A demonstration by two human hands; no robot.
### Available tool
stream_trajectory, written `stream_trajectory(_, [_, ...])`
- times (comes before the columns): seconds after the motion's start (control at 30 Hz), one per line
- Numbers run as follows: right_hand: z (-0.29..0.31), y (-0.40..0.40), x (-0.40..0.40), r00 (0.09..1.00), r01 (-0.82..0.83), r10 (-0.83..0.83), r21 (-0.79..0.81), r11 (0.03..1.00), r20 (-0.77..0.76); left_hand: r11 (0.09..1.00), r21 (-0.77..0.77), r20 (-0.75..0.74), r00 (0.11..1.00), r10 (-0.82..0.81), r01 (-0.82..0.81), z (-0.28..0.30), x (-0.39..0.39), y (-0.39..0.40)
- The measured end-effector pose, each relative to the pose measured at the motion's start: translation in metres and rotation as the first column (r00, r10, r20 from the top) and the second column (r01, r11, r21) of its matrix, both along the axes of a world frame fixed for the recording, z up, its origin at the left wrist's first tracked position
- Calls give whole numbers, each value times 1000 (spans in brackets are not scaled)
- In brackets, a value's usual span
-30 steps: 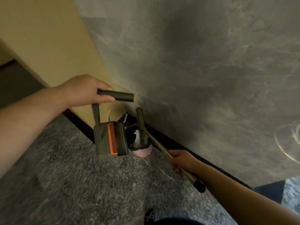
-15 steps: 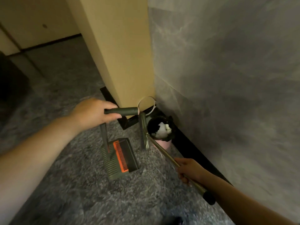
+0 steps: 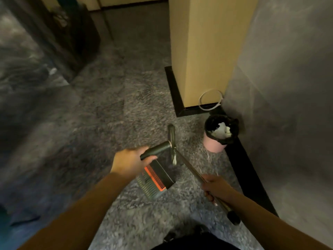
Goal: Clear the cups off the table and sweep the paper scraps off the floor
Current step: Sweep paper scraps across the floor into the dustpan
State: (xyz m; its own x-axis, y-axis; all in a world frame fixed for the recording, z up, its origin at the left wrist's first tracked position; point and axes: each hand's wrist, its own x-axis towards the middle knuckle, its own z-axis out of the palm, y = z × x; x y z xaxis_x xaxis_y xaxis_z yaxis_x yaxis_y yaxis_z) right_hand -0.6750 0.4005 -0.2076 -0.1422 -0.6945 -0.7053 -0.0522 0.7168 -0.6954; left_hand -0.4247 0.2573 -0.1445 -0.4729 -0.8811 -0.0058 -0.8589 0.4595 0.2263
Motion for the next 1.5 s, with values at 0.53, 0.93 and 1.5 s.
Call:
stream_trajectory(0.53, [-33,-19,-9,913,-405,394,120,906,108,742,444,-45,815,578,-502,-89,32,161])
stream_trajectory(0.93, [-38,-11,34,812,-583,568,133,802,134,538,657,79,758,647,-528,-87,46,193])
stream_trajectory(1.5, [-30,20,191,511,-855,848,181,486,142,165,295,144,214,966,-941,-69,118,359])
